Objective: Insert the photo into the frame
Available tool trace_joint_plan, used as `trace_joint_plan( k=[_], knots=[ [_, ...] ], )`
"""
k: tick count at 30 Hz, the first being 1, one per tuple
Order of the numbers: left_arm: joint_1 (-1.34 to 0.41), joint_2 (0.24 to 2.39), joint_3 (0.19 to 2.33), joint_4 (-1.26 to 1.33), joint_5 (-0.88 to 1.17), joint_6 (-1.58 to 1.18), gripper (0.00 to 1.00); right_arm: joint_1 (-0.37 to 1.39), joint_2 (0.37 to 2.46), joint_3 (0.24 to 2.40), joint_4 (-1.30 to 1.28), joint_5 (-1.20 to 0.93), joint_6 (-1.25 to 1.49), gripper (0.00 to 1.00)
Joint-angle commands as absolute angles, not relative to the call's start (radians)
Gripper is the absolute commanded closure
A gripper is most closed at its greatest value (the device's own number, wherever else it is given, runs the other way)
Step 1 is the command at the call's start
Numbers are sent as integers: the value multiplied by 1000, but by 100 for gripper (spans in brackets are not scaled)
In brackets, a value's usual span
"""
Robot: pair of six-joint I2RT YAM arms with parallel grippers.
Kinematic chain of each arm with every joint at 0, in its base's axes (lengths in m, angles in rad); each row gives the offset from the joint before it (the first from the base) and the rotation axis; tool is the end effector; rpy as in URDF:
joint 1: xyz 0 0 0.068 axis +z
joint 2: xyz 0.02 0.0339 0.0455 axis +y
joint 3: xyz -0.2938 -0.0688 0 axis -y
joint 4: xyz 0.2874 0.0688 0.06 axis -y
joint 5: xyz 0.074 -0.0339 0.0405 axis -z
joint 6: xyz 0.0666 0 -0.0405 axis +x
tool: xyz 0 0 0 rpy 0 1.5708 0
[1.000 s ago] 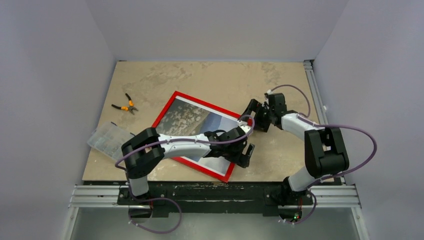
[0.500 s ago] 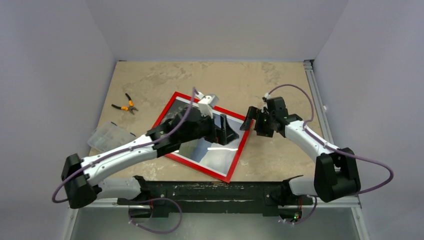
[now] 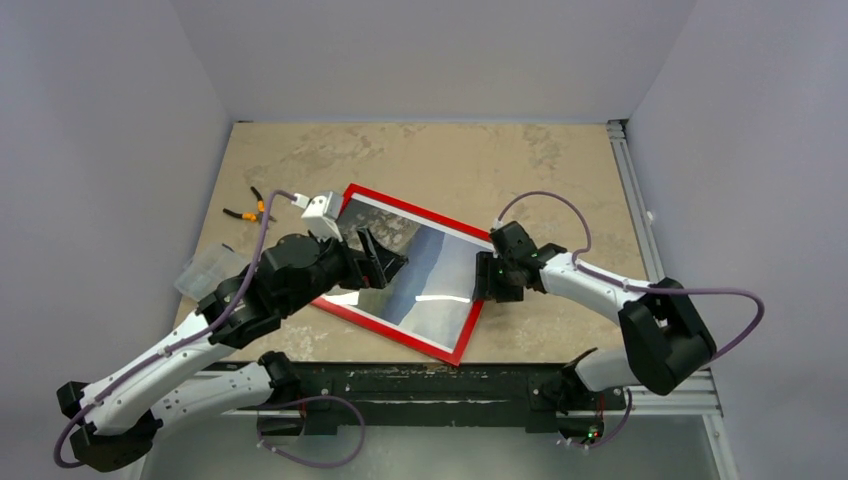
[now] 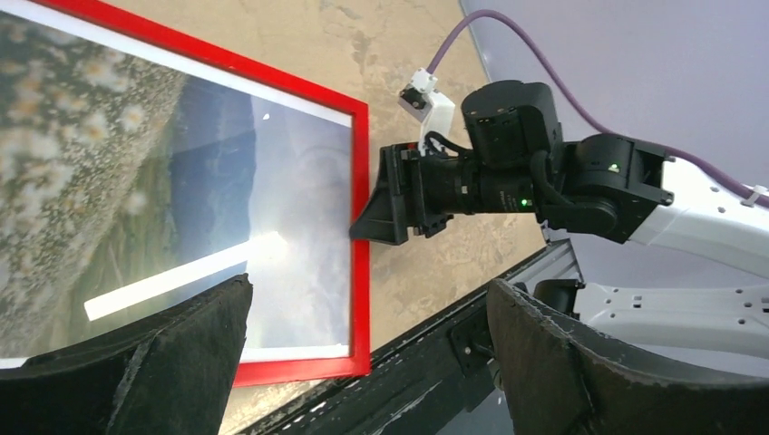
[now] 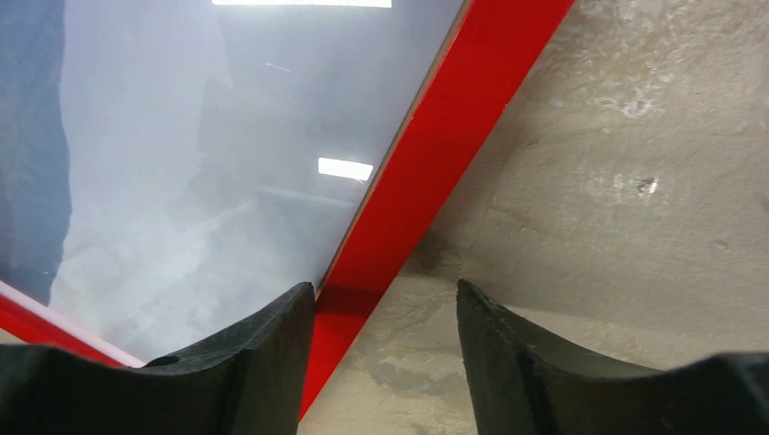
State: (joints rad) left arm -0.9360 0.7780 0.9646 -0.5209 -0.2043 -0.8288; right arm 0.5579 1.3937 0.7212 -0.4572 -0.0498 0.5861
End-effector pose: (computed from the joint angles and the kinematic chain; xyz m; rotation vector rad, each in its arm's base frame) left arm 0.1375 -0.1639 0.3863 -0.0389 2.0272 -0.9791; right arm 0.2446 0.1566 0.1435 0.0236 2.7704 0.3942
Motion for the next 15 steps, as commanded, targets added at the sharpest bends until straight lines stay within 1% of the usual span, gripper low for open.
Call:
trace_joint_plan(
  k=[1,6,9,11,12,15],
  knots=[
    [-930,759,942,-597,-266,-844,2,563,1409,719,-432,29,597,47],
    [-930,765,945,-634,-285,-836,2,564,1461,758,-421,31,572,51],
    [-930,773,947,-671,-308,-829,2,558,1491,793,-440,77,549,53],
    [-930,777,944,-697,-329,-825,2,542,1508,819,-454,101,523,56],
    [-930,780,943,-709,-337,-823,2,529,1513,831,-459,107,511,62],
    [-927,789,937,-736,-356,-818,2,475,1518,865,-474,125,464,90]
  ],
)
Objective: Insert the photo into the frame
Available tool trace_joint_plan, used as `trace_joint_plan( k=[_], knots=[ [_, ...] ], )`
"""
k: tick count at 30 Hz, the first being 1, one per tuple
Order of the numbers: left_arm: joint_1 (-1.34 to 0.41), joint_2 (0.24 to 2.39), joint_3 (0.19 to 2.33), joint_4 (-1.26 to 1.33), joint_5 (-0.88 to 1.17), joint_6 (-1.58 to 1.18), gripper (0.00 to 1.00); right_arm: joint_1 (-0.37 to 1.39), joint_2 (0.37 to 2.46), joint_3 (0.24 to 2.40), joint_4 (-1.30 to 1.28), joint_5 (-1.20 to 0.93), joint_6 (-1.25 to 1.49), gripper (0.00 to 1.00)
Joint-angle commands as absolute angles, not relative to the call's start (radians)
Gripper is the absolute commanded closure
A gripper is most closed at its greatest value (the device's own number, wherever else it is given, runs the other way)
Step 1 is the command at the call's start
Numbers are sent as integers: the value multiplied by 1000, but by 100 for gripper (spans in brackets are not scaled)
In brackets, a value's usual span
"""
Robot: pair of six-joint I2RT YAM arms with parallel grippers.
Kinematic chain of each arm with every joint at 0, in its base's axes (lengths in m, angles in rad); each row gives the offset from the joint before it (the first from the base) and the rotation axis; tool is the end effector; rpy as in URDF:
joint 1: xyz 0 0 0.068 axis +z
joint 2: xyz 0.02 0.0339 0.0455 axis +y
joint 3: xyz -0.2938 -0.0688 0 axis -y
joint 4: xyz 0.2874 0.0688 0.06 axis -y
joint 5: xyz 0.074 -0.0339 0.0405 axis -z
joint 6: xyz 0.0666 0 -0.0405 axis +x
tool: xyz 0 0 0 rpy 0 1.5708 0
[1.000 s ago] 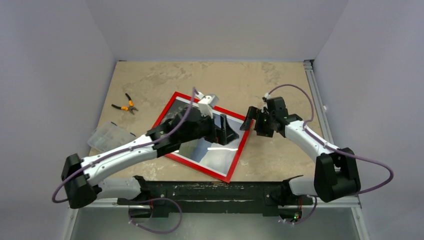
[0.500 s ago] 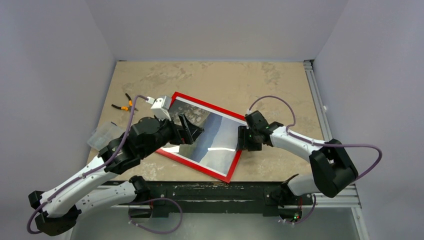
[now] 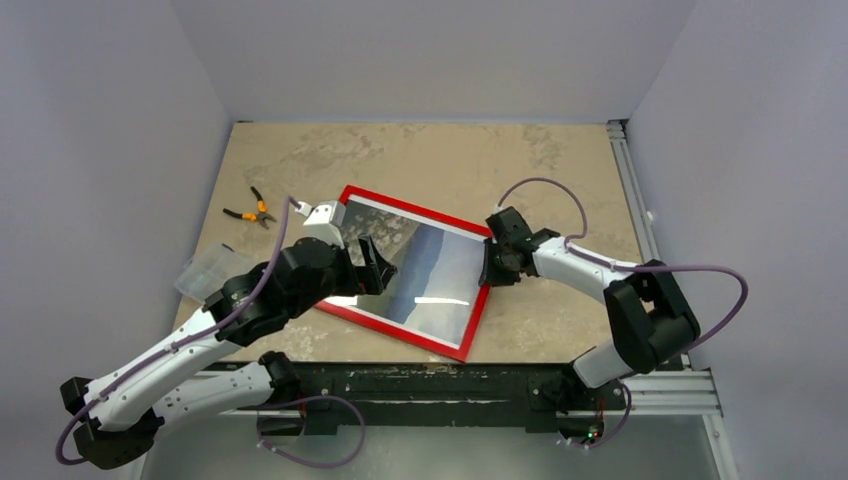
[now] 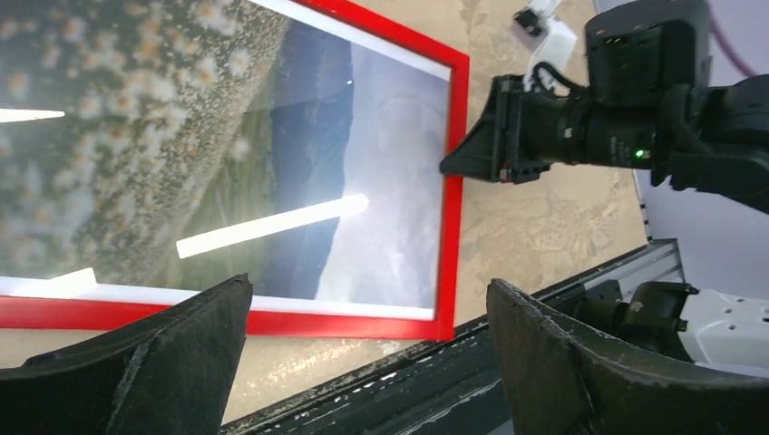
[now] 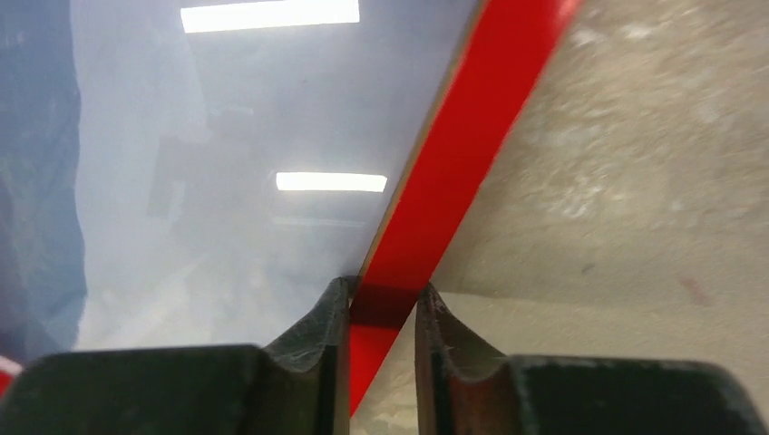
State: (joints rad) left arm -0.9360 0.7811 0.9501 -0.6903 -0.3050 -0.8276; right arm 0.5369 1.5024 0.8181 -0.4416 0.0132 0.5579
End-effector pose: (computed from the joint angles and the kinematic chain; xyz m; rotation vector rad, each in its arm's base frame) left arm 0.1370 -0.1523 0.3593 -0.0745 2.1549 -0.7498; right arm 0.2763 0.1635 0.1445 0.0328 2.7384 0.3070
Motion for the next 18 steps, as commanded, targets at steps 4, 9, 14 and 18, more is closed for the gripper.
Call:
trace_joint_plan(
  k=[4,9,14,18],
  knots=[
    [-910,801,915,-743,-352,-808,2,402,1531,930,-502,176,376,100],
    [-838,850,878,-726,-277,-795,2,370,1548,1009,-502,319,279,100],
    [-702,950,823,-698,-170,-797,2,359,1573,1115,-529,357,290,45],
    [-589,1006,764,-703,-146,-815,2,355,1540,1139,-566,261,326,25]
  ],
)
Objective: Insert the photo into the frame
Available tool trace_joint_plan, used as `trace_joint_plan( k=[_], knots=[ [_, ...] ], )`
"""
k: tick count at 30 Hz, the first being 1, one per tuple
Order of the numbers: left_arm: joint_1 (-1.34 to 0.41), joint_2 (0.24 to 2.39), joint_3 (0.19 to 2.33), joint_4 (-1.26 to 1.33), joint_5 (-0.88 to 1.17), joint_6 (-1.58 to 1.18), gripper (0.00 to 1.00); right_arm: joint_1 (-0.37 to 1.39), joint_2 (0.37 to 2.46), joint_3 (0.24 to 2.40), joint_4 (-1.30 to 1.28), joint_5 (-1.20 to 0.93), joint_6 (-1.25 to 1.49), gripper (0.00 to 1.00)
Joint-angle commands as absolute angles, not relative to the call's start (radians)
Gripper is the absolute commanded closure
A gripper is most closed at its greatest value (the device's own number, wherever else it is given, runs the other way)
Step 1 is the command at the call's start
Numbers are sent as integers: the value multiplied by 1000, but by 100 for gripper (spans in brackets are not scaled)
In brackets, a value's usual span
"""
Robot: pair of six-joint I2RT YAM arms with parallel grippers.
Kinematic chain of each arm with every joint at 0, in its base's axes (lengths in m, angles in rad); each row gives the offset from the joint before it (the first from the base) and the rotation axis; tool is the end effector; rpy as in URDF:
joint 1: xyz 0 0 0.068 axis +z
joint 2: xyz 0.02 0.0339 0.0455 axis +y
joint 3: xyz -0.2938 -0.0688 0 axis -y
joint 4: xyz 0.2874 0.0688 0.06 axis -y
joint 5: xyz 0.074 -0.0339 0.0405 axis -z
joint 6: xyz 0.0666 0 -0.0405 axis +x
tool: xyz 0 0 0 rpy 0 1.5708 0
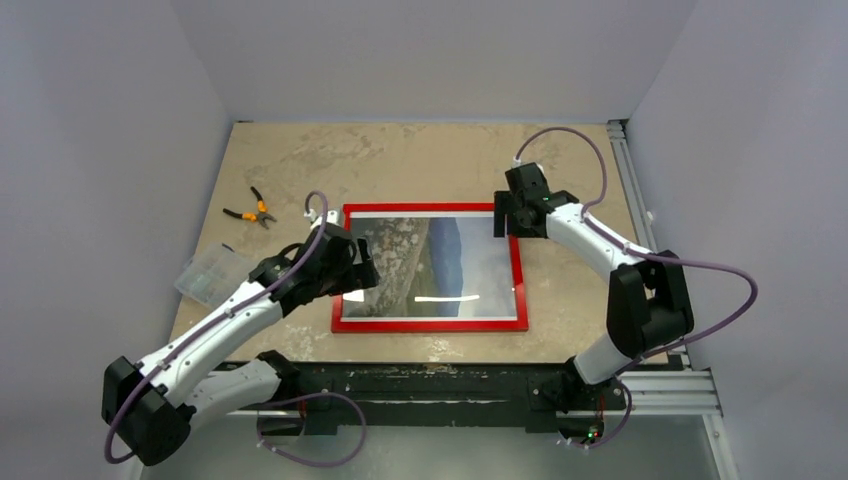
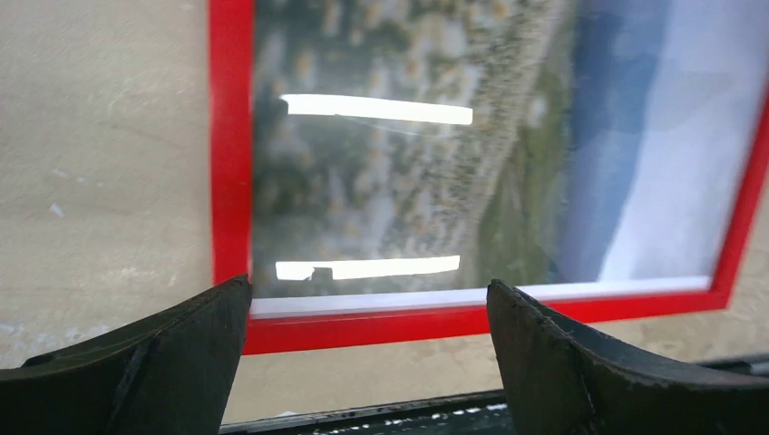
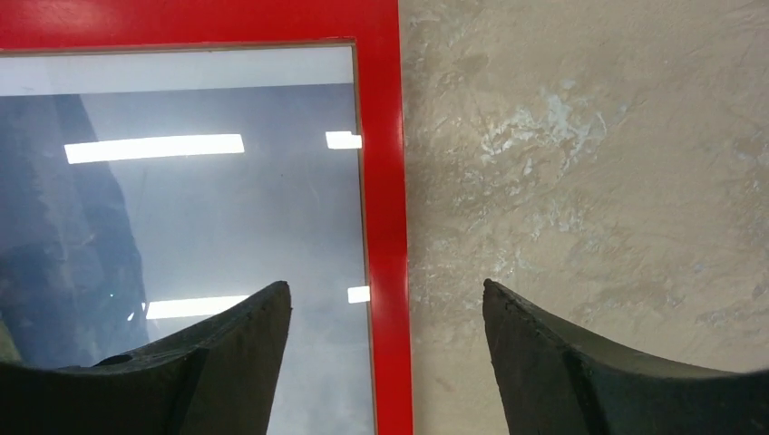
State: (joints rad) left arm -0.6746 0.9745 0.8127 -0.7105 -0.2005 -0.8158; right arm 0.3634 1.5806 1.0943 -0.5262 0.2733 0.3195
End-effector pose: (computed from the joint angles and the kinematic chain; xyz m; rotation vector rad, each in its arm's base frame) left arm 0.1941 -0.1382 0.2629 -0.2639 2.4520 -0.4264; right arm 0.3599 0.1176 0.2089 0.0441 2.5282 -0.0849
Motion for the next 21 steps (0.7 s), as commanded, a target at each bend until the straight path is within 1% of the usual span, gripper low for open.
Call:
trace_joint_plan(
  k=[1,5,8,11,14,17,21],
  knots=[
    [-566,1011,751,-712,-157,-820,2,352,1526,1128,-572,233,335,22],
    [-476,1041,695,-737,-174,-837,2,328,1455,1002,-575,118,370,12],
    [-423,1096,655,-708,-126,-836,2,284,1401,884,-558,39,396,8],
    [-402,1159,617,-640,-66,-840,2,224,1371,778,-510,-64,415,7],
    [-400,1206,585,-558,-10,-843,3,210,1381,722,-457,-130,427,7],
    [-403,1227,553,-486,70,-846,3,210,1430,715,-401,-194,441,6],
    [-410,1236,510,-413,145,-861,4,211,1499,765,-362,-245,462,7]
  ],
)
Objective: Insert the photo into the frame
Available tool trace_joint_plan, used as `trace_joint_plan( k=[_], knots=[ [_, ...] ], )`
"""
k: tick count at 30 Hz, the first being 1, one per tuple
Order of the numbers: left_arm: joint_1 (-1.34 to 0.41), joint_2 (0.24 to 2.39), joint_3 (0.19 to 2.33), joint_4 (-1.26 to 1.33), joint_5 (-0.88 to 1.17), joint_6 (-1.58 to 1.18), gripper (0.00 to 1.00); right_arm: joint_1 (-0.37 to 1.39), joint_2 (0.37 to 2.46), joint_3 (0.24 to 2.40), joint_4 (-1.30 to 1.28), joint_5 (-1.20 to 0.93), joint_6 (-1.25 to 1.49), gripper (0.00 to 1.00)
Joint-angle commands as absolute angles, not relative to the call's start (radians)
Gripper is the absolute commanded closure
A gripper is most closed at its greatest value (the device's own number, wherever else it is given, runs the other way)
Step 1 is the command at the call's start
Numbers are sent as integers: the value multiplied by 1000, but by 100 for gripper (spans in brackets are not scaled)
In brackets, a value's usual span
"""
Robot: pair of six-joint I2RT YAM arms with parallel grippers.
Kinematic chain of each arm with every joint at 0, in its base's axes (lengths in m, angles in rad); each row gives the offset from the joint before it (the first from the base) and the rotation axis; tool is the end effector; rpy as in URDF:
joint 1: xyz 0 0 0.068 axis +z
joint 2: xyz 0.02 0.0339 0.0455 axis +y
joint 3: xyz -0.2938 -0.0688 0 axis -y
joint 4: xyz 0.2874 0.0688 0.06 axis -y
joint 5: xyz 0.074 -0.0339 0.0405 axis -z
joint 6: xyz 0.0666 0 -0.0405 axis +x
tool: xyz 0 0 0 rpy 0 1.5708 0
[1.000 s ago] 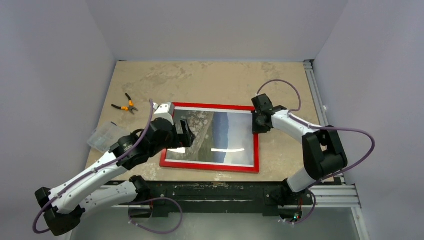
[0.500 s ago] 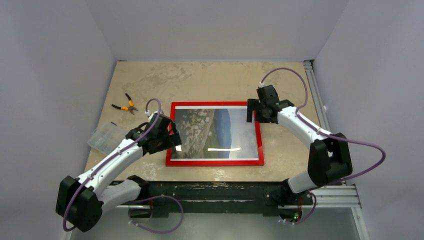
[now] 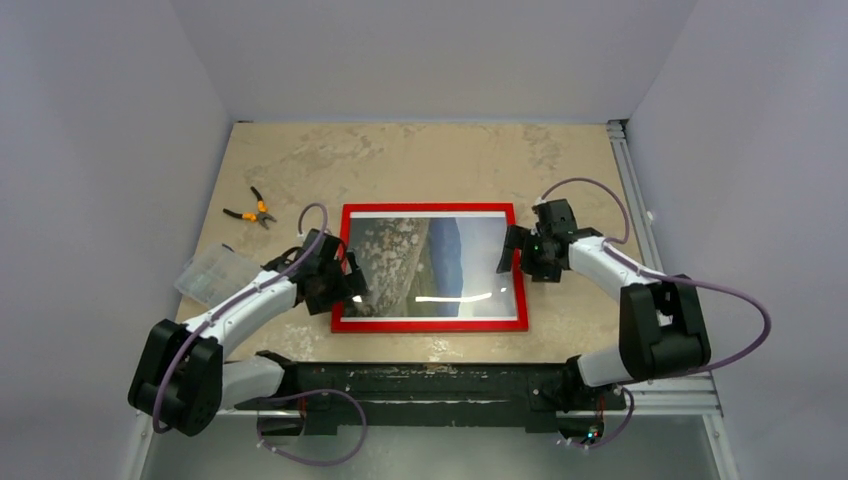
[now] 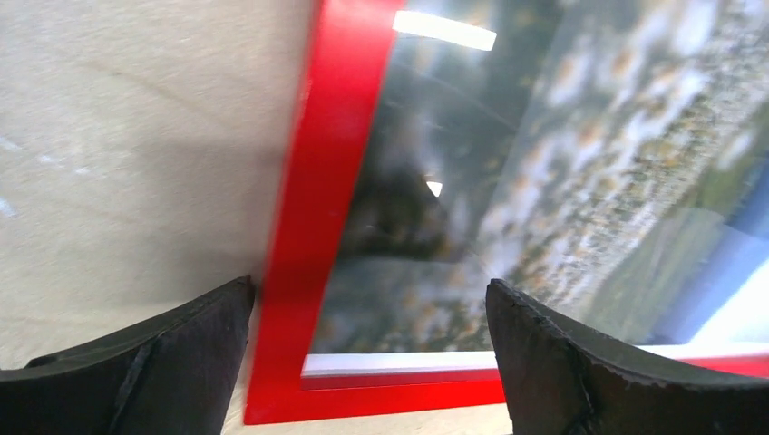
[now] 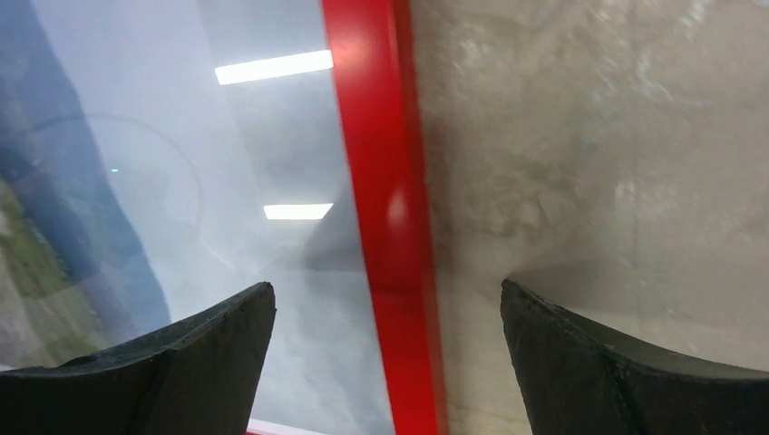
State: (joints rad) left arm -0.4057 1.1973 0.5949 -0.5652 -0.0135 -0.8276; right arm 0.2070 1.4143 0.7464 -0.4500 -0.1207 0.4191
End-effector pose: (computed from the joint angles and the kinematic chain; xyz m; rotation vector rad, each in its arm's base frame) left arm 0.2197 -0.0934 0.1443 -0.5875 2.7254 -0.3142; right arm 0.2903 0.0692 0.1468 0.2508 2.7149 0.3502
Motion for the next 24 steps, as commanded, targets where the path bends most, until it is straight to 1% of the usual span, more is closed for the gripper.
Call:
trace_joint_plan(
  k=[1,4,8,14,16,19,22,24],
  knots=[
    [-422,1237,502,-396,162,-870,4,212,1518,782,-353,-265,468,6],
    [-490,1238,495,-366,173,-905,5,211,1584,854,-349,-312,474,6],
    [-628,1254,513,-331,163,-983,5,212,1666,967,-356,-345,467,6],
    [-855,1342,570,-241,129,-1124,5,216,1793,1157,-403,-337,449,6],
    [-940,1401,622,-223,112,-1155,6,221,1839,1229,-430,-317,444,6],
    [-1065,1523,723,-219,86,-1180,6,226,1888,1312,-448,-269,457,2],
    [-1126,1600,788,-221,69,-1197,6,229,1900,1370,-479,-191,458,2],
    [-1130,1610,797,-230,74,-1200,6,228,1866,1373,-481,-146,464,2]
  ],
)
